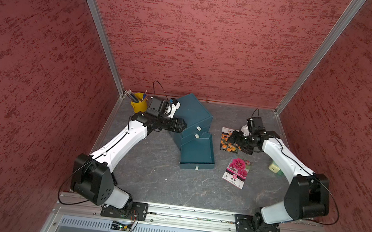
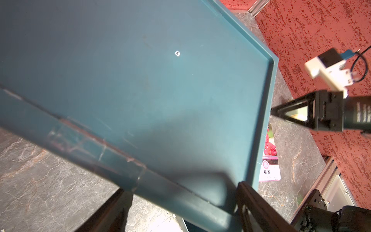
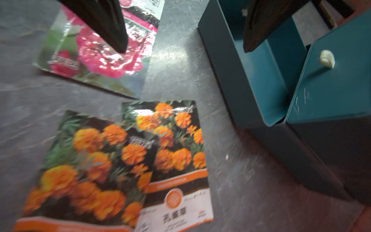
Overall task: Take the seed bags out of the drawer
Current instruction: Place the seed packet at the center of the board, then adjust the drawer in the storage box.
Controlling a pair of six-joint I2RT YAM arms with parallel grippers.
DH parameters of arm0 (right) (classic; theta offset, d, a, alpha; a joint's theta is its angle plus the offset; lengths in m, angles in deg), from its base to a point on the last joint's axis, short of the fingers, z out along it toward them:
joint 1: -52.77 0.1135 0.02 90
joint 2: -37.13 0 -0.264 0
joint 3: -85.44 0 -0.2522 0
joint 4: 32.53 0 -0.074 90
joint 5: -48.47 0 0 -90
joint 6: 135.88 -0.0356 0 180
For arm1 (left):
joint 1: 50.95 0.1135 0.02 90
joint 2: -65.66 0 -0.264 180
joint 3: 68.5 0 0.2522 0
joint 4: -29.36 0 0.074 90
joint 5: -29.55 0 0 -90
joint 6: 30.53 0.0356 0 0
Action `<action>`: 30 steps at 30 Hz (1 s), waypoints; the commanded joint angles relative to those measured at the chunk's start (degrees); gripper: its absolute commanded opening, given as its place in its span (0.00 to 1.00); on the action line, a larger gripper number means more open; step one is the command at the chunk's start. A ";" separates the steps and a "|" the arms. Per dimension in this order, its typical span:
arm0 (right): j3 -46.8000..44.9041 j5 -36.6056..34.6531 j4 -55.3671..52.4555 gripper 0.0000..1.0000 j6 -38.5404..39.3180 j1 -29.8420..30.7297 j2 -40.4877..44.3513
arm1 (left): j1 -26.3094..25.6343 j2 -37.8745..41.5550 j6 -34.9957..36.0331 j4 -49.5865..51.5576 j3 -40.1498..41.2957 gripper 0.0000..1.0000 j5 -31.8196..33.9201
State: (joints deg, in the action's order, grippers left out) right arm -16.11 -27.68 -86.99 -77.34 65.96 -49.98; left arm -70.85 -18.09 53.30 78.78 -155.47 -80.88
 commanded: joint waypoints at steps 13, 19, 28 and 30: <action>11.86 -2.59 5.86 0.82 1.07 13.04 -14.72 | -1.37 -3.14 4.51 8.37 1.43 0.84 2.23; 11.45 -7.07 4.76 0.73 3.63 14.97 -16.50 | -1.37 -3.16 4.78 8.64 1.47 0.84 3.01; 7.64 -8.28 10.07 0.65 8.56 15.57 -16.62 | -1.31 -2.93 4.60 8.68 2.13 0.84 3.19; 8.38 -8.31 9.63 0.60 10.32 15.51 -17.63 | -1.37 -2.80 4.66 8.81 2.21 0.84 3.22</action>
State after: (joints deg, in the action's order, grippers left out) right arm -8.31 -34.29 -79.50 -70.41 81.09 -66.41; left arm -70.92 -18.39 53.93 79.64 -156.11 -80.29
